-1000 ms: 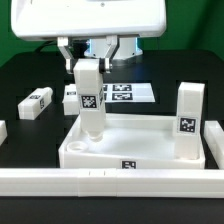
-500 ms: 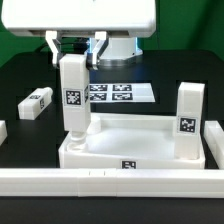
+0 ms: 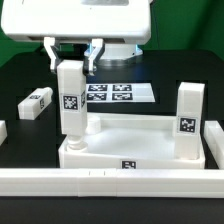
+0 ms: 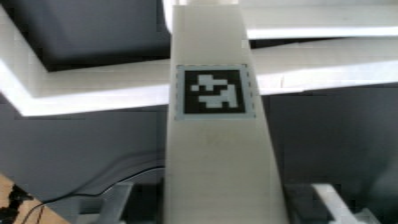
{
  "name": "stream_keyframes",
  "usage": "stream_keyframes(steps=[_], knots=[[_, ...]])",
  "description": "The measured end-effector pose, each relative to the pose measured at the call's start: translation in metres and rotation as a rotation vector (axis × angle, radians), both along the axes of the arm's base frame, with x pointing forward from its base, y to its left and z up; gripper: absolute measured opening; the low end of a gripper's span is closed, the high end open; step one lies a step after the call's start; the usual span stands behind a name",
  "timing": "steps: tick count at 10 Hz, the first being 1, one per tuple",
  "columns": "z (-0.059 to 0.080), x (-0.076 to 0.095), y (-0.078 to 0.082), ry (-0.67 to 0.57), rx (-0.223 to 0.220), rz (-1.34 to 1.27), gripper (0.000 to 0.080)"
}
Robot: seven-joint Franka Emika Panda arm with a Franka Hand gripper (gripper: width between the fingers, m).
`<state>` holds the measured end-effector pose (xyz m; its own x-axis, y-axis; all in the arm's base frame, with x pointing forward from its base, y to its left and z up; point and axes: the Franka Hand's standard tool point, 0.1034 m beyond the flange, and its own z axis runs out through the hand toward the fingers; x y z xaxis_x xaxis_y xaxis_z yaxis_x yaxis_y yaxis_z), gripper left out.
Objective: Assemble desk
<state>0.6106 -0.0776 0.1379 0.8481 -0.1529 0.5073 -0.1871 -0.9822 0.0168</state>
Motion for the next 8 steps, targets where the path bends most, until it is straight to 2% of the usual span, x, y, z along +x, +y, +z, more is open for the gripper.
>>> stream_keyframes(steps=[4,8], knots=[[-0.0103,-0.002,0.0043,0.01,-0.002,0.003,0.029],[-0.0111,0.0006,0.0037,-0.035,-0.024,0.003,0.029]])
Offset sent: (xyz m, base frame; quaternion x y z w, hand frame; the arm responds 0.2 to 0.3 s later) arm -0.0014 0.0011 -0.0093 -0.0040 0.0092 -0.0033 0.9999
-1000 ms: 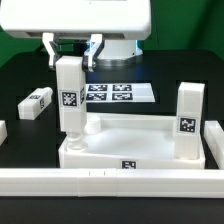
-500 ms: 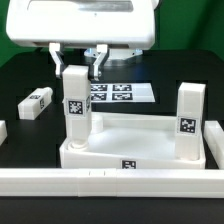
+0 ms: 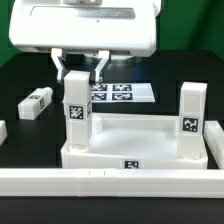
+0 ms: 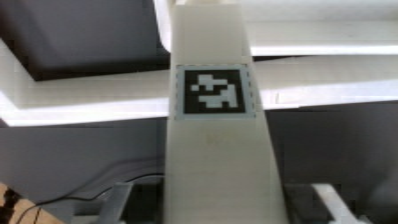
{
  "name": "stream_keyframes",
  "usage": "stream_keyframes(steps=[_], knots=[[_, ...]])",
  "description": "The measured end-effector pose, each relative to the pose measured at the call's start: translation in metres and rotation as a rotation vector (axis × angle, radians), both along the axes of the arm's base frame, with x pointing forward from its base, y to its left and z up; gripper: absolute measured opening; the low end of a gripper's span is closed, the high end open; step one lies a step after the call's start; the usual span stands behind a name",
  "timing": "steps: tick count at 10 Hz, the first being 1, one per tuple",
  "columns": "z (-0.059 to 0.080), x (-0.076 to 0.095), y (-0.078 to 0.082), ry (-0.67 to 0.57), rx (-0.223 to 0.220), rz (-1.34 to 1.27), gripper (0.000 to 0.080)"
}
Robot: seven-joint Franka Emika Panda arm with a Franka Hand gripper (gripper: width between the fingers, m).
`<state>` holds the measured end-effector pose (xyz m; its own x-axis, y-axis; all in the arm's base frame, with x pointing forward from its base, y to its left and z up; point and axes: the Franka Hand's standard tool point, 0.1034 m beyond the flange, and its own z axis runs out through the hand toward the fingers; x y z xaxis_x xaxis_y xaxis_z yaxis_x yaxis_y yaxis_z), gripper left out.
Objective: Assemble desk
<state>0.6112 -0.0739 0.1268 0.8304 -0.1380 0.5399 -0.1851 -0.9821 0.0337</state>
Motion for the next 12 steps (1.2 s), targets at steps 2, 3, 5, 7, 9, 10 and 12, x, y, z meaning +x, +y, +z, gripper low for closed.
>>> stream_keyframes(steps=[2,3,5,7,9,10,12], knots=[[0.0,0.001,0.0,-0.015,-0.007,0.001,0.029],[0.0,0.001,0.0,-0.014,-0.007,0.001,0.042],[-0.001,0.001,0.0,-0.014,-0.007,0.001,0.0553],[-0.001,0.001,0.0,-0.013,-0.007,0.0,0.0645],[0.001,0.001,-0.007,-0.007,-0.011,-0.002,0.0649],[0.007,0.001,-0.013,-0.004,-0.012,-0.003,0.0649],[0.022,0.003,-0.019,0.01,0.0,-0.005,0.0649]])
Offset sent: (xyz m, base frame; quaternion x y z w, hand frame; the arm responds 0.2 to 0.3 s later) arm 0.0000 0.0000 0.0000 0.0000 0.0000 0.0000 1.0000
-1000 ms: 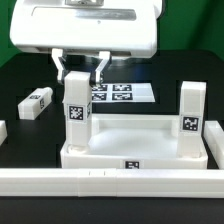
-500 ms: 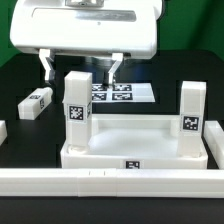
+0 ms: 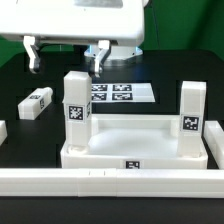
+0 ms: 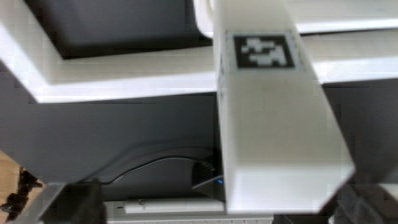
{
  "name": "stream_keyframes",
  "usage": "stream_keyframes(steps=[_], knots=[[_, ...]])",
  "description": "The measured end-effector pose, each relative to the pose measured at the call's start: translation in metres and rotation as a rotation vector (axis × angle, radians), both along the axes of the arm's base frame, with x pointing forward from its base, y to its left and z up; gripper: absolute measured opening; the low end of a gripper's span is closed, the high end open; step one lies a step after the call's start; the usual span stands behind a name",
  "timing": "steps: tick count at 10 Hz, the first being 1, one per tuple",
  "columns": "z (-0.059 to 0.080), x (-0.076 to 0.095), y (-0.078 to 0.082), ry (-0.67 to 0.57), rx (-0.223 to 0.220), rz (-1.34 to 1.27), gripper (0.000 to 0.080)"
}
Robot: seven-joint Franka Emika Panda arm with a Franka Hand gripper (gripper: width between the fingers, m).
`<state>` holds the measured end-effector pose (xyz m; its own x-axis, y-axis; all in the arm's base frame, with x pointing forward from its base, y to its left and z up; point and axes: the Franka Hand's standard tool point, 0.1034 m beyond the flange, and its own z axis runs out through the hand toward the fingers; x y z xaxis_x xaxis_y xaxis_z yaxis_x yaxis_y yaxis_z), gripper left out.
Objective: Assemble desk
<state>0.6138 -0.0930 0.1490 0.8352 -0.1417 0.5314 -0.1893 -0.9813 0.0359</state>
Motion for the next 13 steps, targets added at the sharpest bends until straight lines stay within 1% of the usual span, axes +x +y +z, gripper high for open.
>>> stream_keyframes(steps=[1,3,4,5,6,7,9,11,13], knots=[[0.004,0.001,-0.001,-0.001,0.003,-0.001,0.0649],[0.001,0.001,0.001,0.017,0.011,0.001,0.0649],[-0.005,-0.002,0.004,0.068,0.034,0.003,0.0649],[-0.011,-0.004,0.009,0.156,0.075,0.008,0.0649],[-0.008,0.001,0.013,0.191,0.099,0.009,0.0649],[-0.01,-0.001,0.02,0.271,0.136,0.015,0.0649],[-0.014,0.002,0.024,0.389,0.181,0.028,0.0649],[-0.018,0.009,0.023,0.444,0.193,0.033,0.0649],[-0.023,0.011,0.018,0.445,0.186,0.029,0.0649]])
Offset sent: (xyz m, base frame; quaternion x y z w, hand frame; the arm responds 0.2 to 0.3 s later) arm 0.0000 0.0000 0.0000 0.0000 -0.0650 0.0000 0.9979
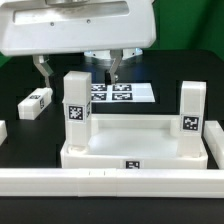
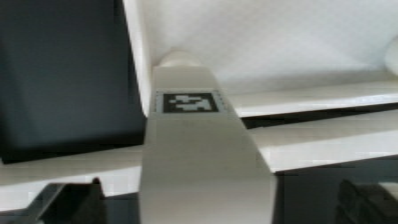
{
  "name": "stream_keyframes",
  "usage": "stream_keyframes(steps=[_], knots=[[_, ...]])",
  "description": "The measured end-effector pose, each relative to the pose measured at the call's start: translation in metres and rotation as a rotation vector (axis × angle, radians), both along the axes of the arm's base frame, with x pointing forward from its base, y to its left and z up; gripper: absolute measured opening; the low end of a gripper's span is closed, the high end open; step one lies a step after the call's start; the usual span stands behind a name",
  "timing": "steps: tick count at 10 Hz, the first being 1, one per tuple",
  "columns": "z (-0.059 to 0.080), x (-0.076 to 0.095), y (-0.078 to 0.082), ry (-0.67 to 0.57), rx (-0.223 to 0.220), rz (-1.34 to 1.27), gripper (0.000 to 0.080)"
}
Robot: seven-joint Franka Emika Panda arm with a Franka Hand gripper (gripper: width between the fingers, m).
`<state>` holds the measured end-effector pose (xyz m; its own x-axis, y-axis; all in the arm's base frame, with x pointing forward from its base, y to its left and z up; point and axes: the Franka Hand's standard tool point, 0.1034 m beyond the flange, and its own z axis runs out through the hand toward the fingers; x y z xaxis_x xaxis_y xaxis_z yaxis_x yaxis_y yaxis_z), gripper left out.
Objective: Assemble desk
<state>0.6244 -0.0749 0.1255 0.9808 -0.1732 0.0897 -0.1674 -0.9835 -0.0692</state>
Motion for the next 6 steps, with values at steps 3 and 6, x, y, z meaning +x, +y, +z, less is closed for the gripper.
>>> stream_keyframes(steps=[3,6], knots=[[-0.0032,-0.0032,-0.0078,0.007,-0.009,-0.003,0.0649],[-0.0043,-0.0036,-0.0051,0.009,-0.008,0.001,0.0347]])
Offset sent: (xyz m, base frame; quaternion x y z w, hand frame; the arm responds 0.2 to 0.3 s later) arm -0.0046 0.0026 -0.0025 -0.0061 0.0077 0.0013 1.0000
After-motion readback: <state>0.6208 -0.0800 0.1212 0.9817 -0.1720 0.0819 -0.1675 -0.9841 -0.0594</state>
